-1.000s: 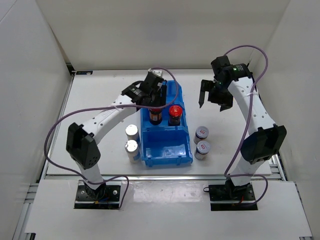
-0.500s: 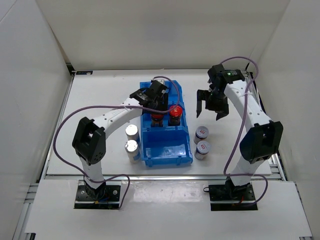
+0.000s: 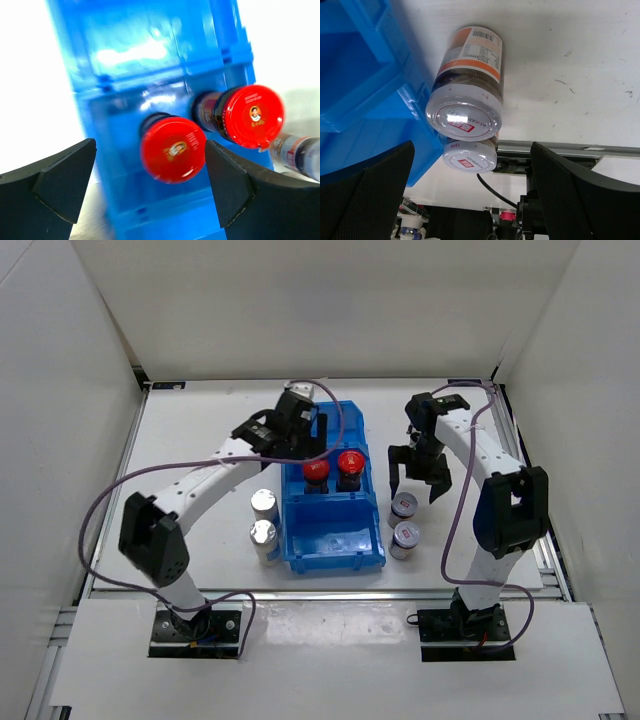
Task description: Organize the condiment bottles
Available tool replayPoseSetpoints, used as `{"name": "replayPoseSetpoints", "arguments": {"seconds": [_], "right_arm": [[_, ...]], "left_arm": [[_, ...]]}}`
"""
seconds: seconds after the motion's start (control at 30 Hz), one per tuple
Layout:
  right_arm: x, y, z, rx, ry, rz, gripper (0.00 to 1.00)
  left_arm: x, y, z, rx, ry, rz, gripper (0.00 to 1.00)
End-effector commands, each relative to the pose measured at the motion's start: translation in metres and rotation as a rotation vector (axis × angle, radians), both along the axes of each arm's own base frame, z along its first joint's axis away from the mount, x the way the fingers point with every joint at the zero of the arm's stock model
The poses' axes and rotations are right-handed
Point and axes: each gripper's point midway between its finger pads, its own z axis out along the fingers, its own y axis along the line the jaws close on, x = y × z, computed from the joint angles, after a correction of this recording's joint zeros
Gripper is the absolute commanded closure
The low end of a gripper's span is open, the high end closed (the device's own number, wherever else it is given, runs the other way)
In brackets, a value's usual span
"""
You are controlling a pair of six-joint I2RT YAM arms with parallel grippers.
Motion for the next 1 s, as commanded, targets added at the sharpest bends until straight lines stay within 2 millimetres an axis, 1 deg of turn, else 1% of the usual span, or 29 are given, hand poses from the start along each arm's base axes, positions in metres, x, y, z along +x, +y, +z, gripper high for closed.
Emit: {"name": "replayPoseSetpoints", "arguments": {"seconds": [0.0,0.07,0.1,0.17,0.2,0.23,0.27,0.3,0.33,0.37,0.4,0.43,0.47,0.5,0.53,0.57,0.6,0.63,0.67,0.7,0.73,0.77,0.8,0.83,0.87,0.9,0.93,0.97], "right_arm": [[0.002,0.004,-0.010,0.015,0.017,0.013,0.00],[-0.004,0.005,-0.017,0.005,0.048,0.023,0.00],[-0.001,0.004,-0.018,-0.003,0.033,0.024,0.00],[-0.002,0.007,-0.028,-0.012,0.059,0.033,0.00],[-0.003,0.006,-0.031,-0.012,0.062,0.033,0.00],[-0.004,0.007,-0.036,-0.018,0.078,0.024,0.00],[-0.005,0.007,-0.041,-0.033,0.093,0.033,0.00],[-0.003,0.008,-0.045,-0.034,0.094,0.024,0.08],[-0.003,0.007,-0.050,-0.050,0.108,0.025,0.12],[0.000,0.007,-0.048,-0.047,0.098,0.025,0.17],[0.000,0.007,-0.052,-0.052,0.112,0.025,0.26],[0.001,0.011,-0.054,-0.042,0.123,0.015,0.30],[0.005,0.012,-0.052,-0.037,0.111,0.015,0.35],[0.001,0.014,-0.051,-0.041,0.119,0.026,0.42],[0.002,0.015,-0.051,-0.044,0.127,0.015,0.45],[0.006,0.015,-0.046,-0.050,0.112,0.005,0.49],[0.008,0.014,-0.044,-0.077,0.097,0.018,0.61],[0.008,0.011,-0.040,-0.100,0.097,0.004,0.66],[0.013,0.009,-0.033,-0.111,0.072,-0.011,0.71],[0.025,0.008,-0.022,-0.131,0.021,-0.020,0.80],[0.028,0.006,-0.012,-0.137,-0.003,-0.021,0.84],[0.036,0.007,-0.004,-0.138,-0.034,-0.032,0.86],[0.045,0.009,0.005,-0.135,-0.077,-0.044,0.90],[0.060,0.014,0.023,-0.113,-0.131,-0.048,0.96],[0.069,0.016,0.032,-0.110,-0.164,-0.051,0.99],[0.081,0.020,0.036,-0.099,-0.193,-0.054,1.00],[0.088,0.025,0.045,-0.075,-0.215,-0.055,1.00],[0.106,0.034,0.068,-0.028,-0.302,-0.050,1.00]], "left_arm": [[0.000,0.038,0.079,-0.031,-0.188,0.034,0.00],[-0.001,0.053,0.101,-0.032,-0.240,0.046,0.00],[-0.004,0.067,0.120,-0.040,-0.284,0.048,0.00],[-0.010,0.082,0.129,-0.031,-0.296,0.053,0.00],[-0.012,0.100,0.133,-0.033,-0.299,0.085,0.00],[-0.014,0.111,0.130,-0.022,-0.286,0.107,0.00],[-0.021,0.122,0.116,0.000,-0.240,0.118,0.00],[-0.025,0.141,0.117,-0.007,-0.240,0.170,0.00],[-0.027,0.149,0.114,-0.015,-0.232,0.190,0.00],[-0.031,0.155,0.110,-0.023,-0.224,0.196,0.00],[-0.036,0.163,0.096,-0.017,-0.197,0.221,0.00],[-0.040,0.172,0.097,-0.046,-0.198,0.251,0.00],[-0.043,0.176,0.093,-0.048,-0.190,0.258,0.00],[-0.047,0.179,0.084,-0.056,-0.168,0.271,0.00],[-0.052,0.182,0.083,-0.060,-0.164,0.273,0.00],[-0.054,0.187,0.081,-0.058,-0.163,0.285,0.00],[-0.055,0.187,0.078,-0.055,-0.154,0.285,0.00],[-0.060,0.188,0.080,-0.067,-0.164,0.291,0.00],[-0.061,0.189,0.083,-0.071,-0.174,0.291,0.00],[-0.063,0.189,0.081,-0.070,-0.173,0.291,0.00],[-0.066,0.195,0.083,-0.068,-0.184,0.307,0.00],[-0.067,0.195,0.085,-0.072,-0.192,0.307,0.00],[-0.070,0.196,0.084,-0.062,-0.194,0.299,0.00],[-0.072,0.197,0.081,-0.052,-0.193,0.292,0.00],[-0.077,0.198,0.084,-0.058,-0.208,0.292,0.00],[-0.081,0.200,0.082,-0.049,-0.206,0.286,0.00],[-0.084,0.201,0.077,-0.046,-0.199,0.286,0.00],[-0.090,0.202,0.080,-0.049,-0.206,0.286,0.00]]}}
